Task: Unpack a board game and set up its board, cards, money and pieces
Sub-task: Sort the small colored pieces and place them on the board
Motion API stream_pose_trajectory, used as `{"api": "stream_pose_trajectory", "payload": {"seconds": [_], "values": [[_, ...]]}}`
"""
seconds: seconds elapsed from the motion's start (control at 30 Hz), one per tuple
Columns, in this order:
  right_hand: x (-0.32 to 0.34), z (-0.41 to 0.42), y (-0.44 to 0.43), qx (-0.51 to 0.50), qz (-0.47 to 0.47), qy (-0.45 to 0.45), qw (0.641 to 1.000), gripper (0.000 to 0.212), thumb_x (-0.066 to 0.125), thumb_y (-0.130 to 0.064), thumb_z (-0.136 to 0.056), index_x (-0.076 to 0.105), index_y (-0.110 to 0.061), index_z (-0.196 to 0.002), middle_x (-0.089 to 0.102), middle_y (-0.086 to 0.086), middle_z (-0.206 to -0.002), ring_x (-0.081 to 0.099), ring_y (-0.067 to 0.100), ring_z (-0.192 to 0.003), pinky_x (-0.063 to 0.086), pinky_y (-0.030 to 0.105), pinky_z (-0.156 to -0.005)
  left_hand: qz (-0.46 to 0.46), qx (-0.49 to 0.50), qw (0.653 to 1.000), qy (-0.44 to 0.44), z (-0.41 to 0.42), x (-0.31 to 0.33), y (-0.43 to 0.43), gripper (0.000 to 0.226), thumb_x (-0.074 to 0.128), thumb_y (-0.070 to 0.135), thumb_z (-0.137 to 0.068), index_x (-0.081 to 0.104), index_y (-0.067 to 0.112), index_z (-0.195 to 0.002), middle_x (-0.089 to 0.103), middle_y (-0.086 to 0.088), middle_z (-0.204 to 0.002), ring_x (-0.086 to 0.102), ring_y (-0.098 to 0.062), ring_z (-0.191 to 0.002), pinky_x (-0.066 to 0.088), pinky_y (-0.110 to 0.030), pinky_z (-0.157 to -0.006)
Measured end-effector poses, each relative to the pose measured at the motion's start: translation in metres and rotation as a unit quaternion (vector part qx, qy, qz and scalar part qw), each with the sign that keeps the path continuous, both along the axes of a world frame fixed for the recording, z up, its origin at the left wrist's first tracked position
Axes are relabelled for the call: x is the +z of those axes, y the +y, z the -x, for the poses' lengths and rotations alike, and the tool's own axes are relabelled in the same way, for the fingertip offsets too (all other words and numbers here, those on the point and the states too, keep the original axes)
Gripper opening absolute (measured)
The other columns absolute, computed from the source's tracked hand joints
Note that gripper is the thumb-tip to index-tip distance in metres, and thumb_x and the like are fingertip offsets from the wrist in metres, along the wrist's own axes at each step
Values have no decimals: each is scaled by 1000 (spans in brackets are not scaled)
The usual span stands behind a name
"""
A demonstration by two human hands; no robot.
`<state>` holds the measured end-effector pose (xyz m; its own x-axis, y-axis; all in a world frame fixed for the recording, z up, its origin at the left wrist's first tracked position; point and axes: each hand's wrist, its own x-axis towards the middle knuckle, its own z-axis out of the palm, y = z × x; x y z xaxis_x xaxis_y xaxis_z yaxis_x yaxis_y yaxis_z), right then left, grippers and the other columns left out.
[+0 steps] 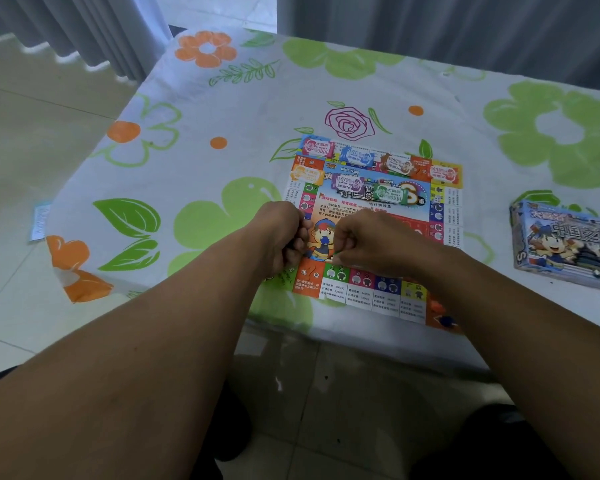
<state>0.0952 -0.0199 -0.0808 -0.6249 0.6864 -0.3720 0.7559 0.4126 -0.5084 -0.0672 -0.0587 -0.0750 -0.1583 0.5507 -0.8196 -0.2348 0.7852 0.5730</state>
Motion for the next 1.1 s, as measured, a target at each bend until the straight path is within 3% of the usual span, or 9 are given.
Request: {"api": "stream_pose_trajectory", "payload": {"seconds": [0.23, 0.37, 0.53, 0.63, 0.7, 0.8, 0.87, 1.0, 1.1], "values": [[1, -6, 2, 2, -54, 12, 998, 8, 67, -23, -94, 69, -16, -90, 64, -7, -84, 61, 13, -79, 47, 27, -64, -1, -3, 1000, -2, 0, -1, 0, 36, 36, 21, -103, 51, 14, -71, 46, 2, -52, 37, -8, -39, 26, -14, -34], [9, 2, 5, -49, -55, 99, 992, 9, 71, -23, -91, 70, -16, -85, 65, -7, -77, 62, 11, -73, 49, 30, -65, -12, -27, 999, -24, -6, -2, -1, 34, 35, 18, -104, 55, 11, -78, 50, 0, -54, 44, -9, -43, 32, -17, -36], [21, 12, 3, -53, 6, 168, 984, 5, 77, -13, -84, 73, -15, -88, 70, -7, -72, 66, 1, -66, 56, 30, -70, -43, -25, 998, -41, -10, -1, 1, 25, 36, 14, -102, 58, 7, -112, 55, -5, -57, 51, -13, -43, 36, -17, -34], [22, 10, 2, -63, -1, 192, 979, 5, 75, -13, -87, 72, -17, -86, 69, -6, -70, 64, 2, -61, 56, 32, -66, -36, -22, 998, -38, -7, -3, 3, 29, 39, 22, -103, 59, 9, -87, 52, -4, -55, 46, -11, -41, 30, -16, -33], [20, 5, 2, -69, -7, 167, 983, 9, 76, -15, -86, 71, -20, -81, 68, -7, -71, 64, 3, -63, 58, 36, -68, -24, -15, 999, -26, -5, -2, 2, 35, 41, 25, -102, 50, 16, -70, 48, 0, -53, 40, -9, -40, 25, -14, -33], [15, -2, -2, -20, 20, 52, 998, 9, 79, -17, -83, 71, -18, -85, 66, -8, -79, 65, 11, -76, 58, 41, -75, -20, 4, 1000, -9, -2, -1, 2, 37, 41, 25, -102, 45, 19, -66, 44, 3, -51, 33, -8, -37, 21, -13, -35], [11, -4, -6, 14, 30, -7, 999, 14, 81, -19, -82, 69, -19, -90, 62, -9, -83, 63, 15, -80, 55, 37, -72, -19, 14, 1000, -8, -1, 1, 2, 36, 38, 23, -102, 46, 18, -67, 44, 4, -52, 32, -7, -36, 21, -13, -34], [6, -8, -9, 33, 44, -28, 998, 18, 81, -22, -82, 65, -25, -89, 59, -12, -83, 58, 8, -76, 42, 26, -64, -4, 21, 1000, -8, 0, 2, 1, 35, 33, 18, -101, 51, 14, -72, 45, 4, -50, 32, -7, -37, 22, -13, -34], [4, -10, -8, 40, 47, -19, 998, 17, 80, -20, -83, 64, -28, -83, 61, -13, -82, 59, 5, -76, 42, 23, -64, 0, 25, 1000, -11, 0, 2, 1, 34, 33, 16, -101, 54, 13, -74, 45, 4, -50, 32, -7, -41, 22, -13, -34]]}}
